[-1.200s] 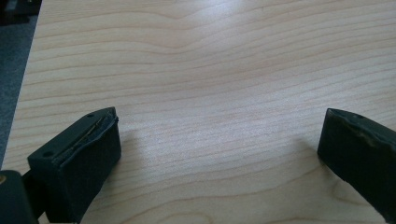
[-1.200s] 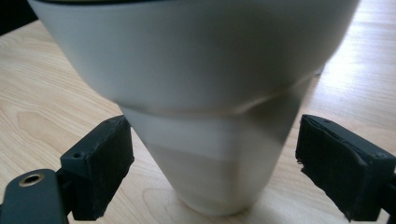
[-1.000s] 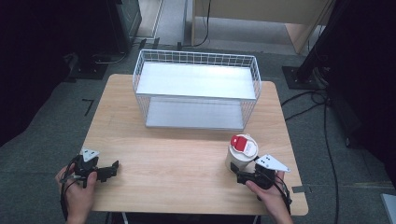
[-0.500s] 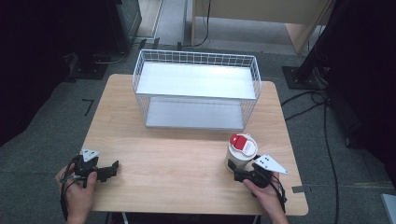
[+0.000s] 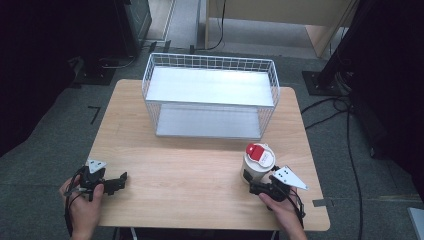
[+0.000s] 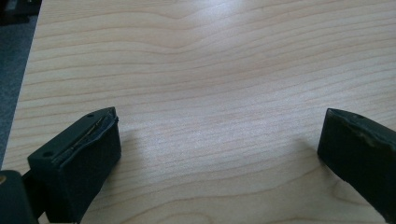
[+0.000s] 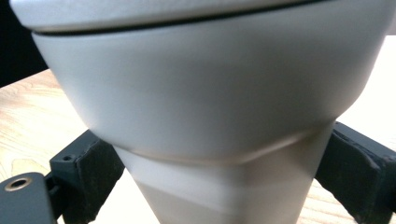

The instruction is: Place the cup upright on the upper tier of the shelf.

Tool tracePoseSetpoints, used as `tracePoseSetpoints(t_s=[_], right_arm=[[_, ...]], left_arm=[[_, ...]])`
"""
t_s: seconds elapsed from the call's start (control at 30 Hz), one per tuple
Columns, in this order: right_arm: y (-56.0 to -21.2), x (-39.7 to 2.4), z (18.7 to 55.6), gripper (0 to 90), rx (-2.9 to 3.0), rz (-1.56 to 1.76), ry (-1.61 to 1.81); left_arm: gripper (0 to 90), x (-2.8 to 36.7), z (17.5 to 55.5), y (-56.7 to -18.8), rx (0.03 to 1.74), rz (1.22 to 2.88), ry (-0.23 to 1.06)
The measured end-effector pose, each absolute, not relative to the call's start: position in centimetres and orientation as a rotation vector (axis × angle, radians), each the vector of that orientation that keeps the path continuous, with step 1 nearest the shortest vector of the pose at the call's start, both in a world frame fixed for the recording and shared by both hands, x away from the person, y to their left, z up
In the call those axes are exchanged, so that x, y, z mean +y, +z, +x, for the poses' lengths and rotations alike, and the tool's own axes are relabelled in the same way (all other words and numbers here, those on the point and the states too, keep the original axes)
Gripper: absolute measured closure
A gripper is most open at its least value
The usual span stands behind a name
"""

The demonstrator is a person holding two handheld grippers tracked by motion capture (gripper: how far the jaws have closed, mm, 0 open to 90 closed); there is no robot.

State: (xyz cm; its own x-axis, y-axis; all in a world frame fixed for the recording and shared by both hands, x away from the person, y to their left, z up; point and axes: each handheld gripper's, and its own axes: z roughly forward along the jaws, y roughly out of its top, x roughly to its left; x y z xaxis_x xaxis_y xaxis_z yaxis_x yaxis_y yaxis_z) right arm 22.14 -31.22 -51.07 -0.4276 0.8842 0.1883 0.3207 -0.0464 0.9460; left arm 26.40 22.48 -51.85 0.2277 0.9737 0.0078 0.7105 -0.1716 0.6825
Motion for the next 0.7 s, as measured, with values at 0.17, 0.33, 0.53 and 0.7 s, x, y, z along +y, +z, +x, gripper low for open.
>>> tracePoseSetpoints(t_s=[0.17, 0.33, 0.53, 0.7], right_arm=[[-51.11, -31.10, 22.38, 6.7, 1.736, 1.267, 1.500], [-51.12, -30.90, 22.52, 7.3, 1.718, 1.269, 1.505], [-51.08, -30.73, 22.39, 8.1, 1.703, 1.264, 1.499], [-50.98, -30.49, 22.26, 8.4, 1.704, 1.261, 1.521]], left_arm=[[0.0, 22.48, 26.40, -51.85, 1.543, 1.952, 0.617], [0.0, 22.48, 26.40, -51.85, 1.543, 1.951, 0.617], [0.0, 22.48, 26.40, -51.85, 1.543, 1.951, 0.617], [0.0, 22.48, 26.40, -51.85, 1.543, 1.951, 0.617]])
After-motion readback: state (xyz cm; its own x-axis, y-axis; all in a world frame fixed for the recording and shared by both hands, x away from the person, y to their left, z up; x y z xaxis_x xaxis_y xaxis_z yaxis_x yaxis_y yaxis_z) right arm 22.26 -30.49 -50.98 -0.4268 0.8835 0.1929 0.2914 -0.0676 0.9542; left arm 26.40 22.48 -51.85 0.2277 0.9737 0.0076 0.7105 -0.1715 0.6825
